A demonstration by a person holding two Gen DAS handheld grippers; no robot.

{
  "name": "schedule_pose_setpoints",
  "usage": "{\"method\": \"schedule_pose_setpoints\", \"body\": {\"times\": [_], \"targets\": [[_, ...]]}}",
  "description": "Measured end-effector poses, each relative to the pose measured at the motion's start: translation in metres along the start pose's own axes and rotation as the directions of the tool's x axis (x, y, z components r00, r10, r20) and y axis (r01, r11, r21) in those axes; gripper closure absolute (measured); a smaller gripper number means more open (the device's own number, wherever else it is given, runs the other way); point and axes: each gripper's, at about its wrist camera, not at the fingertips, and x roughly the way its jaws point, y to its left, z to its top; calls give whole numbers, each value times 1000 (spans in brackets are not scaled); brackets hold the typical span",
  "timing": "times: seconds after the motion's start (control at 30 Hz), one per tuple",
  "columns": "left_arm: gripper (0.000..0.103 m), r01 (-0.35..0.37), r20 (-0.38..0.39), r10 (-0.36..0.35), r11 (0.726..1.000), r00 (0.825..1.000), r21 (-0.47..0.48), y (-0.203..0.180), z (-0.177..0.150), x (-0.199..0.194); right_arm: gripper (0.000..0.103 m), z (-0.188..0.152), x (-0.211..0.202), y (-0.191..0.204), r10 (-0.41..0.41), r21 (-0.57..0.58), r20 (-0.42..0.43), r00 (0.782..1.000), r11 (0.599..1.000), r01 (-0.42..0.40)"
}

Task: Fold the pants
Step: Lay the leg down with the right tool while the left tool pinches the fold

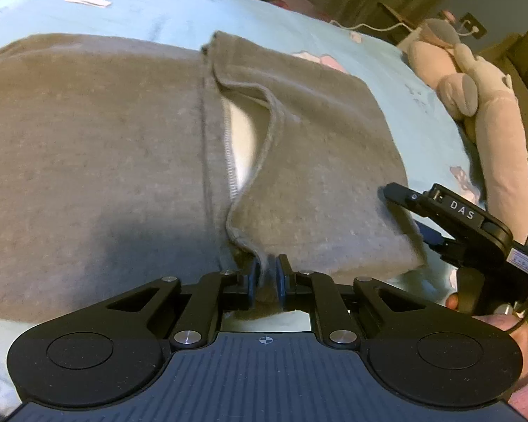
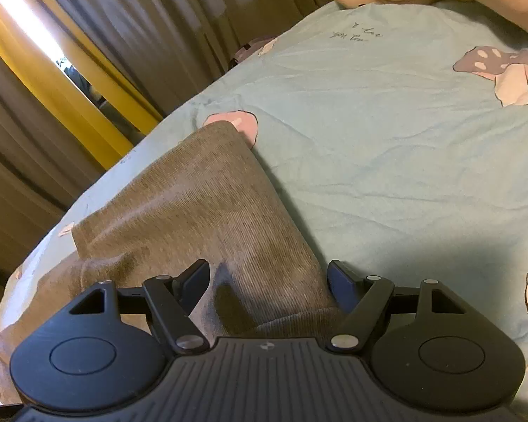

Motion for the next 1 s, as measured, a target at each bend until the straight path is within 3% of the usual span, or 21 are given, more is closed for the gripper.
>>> {"method": "schedule_pose_setpoints", "body": {"times": [0.13, 0.2, 0.3, 0.43, 0.5, 0.57, 0.63, 0.7, 0.8, 0.9, 0.93, 1.0], "targets": [[98, -13, 86, 11, 1000, 996, 28, -5, -10, -9, 28, 0, -5, -3, 3, 18, 19, 1000, 1000, -4], [98, 16, 114, -19, 1000, 993, 26, -2, -18, -22, 26, 0, -9, -6, 7, 33, 38, 999, 999, -9], [98, 88, 156, -77, 994, 985, -65, 13, -36, -40, 24, 0, -10, -8, 19, 41, 45, 999, 999, -21], [96, 24, 83, -18, 997, 996, -67, 17, -51, -19, 24, 2, -5, -5, 10, 18, 26, 1000, 1000, -11], [94, 27, 82, -20, 996, 996, -83, 17, -47, -17, 24, 2, -7, -4, 7, 5, 31, 1000, 1000, -7], [84, 2, 127, 5, 998, 992, -59, 12, -38, -26, 22, 1, -10, -5, 7, 4, 42, 999, 1000, -7], [47, -59, 198, 62, 998, 978, -23, 3, -25, -38, 20, 1, -11, -5, 10, 12, 49, 999, 1000, -11], [42, -76, 252, 75, 997, 965, -5, 0, -8, -46, 19, 2, -8, -6, 8, 21, 36, 999, 1000, -9], [43, -55, 277, 62, 998, 959, -36, 5, 26, -45, 19, 1, -4, -4, 2, 12, 19, 1000, 1000, -2], [58, -31, 227, 51, 995, 972, -92, 16, 53, -26, 19, 1, -3, -4, 3, 11, 17, 1000, 1000, -3], [69, -20, 195, 43, 993, 980, -117, 21, 64, -15, 19, 1, -2, -4, 0, 15, 15, 1000, 1000, 0], [75, -21, 158, 43, 990, 986, -137, 28, 76, 1, 19, 1, -1, -6, 5, 29, 13, 1000, 1000, -5]]}}
